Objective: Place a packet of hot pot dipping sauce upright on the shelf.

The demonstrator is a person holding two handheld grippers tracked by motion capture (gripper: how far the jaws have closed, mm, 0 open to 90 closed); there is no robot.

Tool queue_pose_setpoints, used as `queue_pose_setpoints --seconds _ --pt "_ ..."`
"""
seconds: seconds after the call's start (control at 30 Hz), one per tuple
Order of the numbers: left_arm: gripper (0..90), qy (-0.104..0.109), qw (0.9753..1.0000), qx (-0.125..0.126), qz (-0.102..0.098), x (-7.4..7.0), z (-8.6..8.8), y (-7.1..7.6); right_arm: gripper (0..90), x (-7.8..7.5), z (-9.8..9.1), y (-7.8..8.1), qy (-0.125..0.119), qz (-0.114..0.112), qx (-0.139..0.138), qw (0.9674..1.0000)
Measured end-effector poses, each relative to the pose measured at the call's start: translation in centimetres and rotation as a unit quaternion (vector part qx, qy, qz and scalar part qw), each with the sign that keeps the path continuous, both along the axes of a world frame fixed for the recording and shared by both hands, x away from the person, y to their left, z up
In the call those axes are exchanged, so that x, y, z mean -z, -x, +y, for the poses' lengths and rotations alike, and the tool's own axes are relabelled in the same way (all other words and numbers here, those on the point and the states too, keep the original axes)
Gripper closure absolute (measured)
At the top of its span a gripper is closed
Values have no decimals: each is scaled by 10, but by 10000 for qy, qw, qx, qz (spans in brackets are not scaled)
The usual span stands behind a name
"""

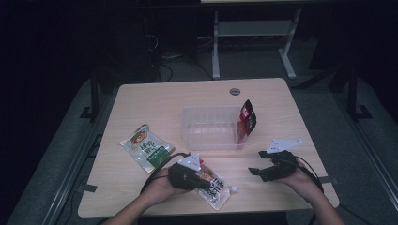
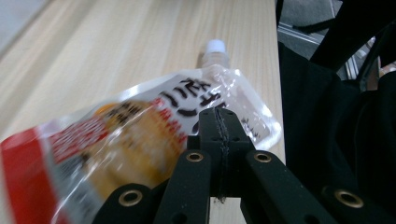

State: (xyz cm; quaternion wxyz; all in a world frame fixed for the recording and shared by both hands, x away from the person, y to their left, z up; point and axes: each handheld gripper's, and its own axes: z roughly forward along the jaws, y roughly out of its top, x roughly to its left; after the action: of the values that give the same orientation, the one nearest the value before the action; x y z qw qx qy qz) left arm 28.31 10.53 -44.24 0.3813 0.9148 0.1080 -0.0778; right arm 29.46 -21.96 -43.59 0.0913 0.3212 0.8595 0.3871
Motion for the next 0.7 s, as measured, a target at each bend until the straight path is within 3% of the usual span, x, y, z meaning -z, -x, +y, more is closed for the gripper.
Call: queue_pose_setpoints --seconds 0.23,0.33,0.7 --pt "897 -229 9993 292 -44 15 -26 4 223 -1 -1 0 12 -4 55 10000" --pt "898 -309 9987 322 -234 16 -34 4 223 -1 -1 0 13 -8 61 10000" --pt "898 -306 9989 124 -334 18 -50 -10 223 -1 -1 -1 10 -26 64 10000"
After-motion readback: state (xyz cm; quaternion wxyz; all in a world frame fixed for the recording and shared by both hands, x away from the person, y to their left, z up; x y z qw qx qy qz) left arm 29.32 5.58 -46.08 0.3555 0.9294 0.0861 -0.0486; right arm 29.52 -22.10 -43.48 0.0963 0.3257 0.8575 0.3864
